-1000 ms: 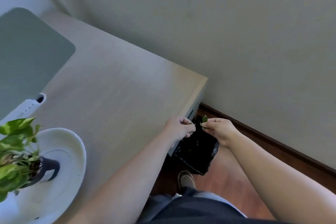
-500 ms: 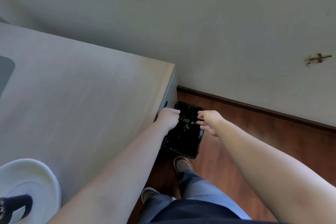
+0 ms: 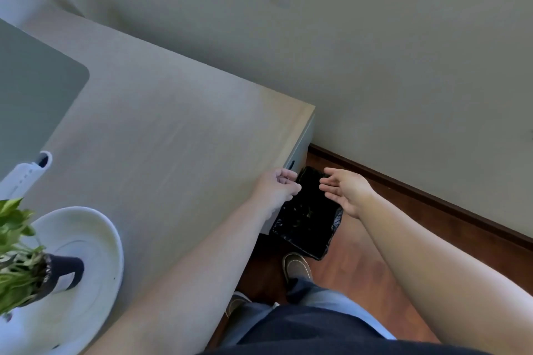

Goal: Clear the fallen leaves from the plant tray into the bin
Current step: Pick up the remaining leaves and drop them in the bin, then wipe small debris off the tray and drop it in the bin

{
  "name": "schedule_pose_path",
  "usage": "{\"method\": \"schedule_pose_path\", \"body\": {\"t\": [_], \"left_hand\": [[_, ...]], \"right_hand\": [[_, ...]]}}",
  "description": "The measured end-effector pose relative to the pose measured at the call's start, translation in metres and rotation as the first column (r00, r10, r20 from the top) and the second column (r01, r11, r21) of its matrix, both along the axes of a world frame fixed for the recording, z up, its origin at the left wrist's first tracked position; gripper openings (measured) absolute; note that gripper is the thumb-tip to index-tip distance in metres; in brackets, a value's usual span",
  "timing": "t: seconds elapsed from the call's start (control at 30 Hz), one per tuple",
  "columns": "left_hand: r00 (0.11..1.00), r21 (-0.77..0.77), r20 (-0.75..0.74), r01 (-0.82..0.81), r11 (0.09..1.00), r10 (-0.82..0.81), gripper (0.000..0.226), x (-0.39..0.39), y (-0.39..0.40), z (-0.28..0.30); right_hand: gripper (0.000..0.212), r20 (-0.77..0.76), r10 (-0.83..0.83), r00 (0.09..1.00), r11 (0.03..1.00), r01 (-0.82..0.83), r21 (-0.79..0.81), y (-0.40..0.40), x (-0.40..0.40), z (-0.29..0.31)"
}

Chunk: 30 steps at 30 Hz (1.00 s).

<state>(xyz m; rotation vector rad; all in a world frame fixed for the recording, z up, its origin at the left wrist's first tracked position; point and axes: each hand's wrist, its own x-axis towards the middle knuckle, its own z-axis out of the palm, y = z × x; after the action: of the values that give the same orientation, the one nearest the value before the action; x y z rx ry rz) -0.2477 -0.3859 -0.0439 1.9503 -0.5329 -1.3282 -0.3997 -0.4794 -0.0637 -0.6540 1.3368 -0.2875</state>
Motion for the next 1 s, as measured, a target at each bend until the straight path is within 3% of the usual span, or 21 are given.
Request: {"method": "schedule_pose_path", "body": {"t": [0.13, 0.27, 0.47, 0.7, 0.87, 1.0], "left_hand": [[0.989, -0.080, -0.032, -0.144, 0.986, 0.142, 0.022, 0.019, 0.028, 0.014], [0.968, -0.131, -0.009, -0.251, 0.959, 0.252, 0.017, 0.048, 0.066, 0.028], [0.874, -0.167, -0.006, -0.479, 0.862, 0.485, 0.015, 0.089, 0.140, 0.042], [0.711, -0.180, 0.040, -0.686, 0.705, 0.702, 0.012, 0.115, 0.237, 0.052], [0.626, -0.063, 0.332, -0.732, 0.678, 0.706, 0.007, 0.131, 0.324, 0.046], [0.605, 0.059, 0.562, -0.710, 0.702, 0.564, 0.011, 0.147, 0.383, 0.044]], "right_hand": [[0.032, 0.123, 0.158, 0.980, 0.987, -0.153, -0.043, 0.018, 0.038, 0.020], [0.029, 0.199, 0.380, 0.903, 0.925, -0.369, -0.091, 0.043, 0.085, 0.040], [0.015, 0.239, 0.646, 0.725, 0.761, -0.635, -0.130, 0.087, 0.160, 0.054], [0.010, 0.166, 0.838, 0.519, 0.544, -0.817, -0.193, 0.151, 0.227, 0.062], [0.013, -0.106, 0.959, 0.262, 0.213, -0.917, -0.338, 0.202, 0.263, 0.068], [0.024, -0.386, 0.922, 0.010, -0.157, -0.904, -0.398, 0.235, 0.287, 0.068]]}}
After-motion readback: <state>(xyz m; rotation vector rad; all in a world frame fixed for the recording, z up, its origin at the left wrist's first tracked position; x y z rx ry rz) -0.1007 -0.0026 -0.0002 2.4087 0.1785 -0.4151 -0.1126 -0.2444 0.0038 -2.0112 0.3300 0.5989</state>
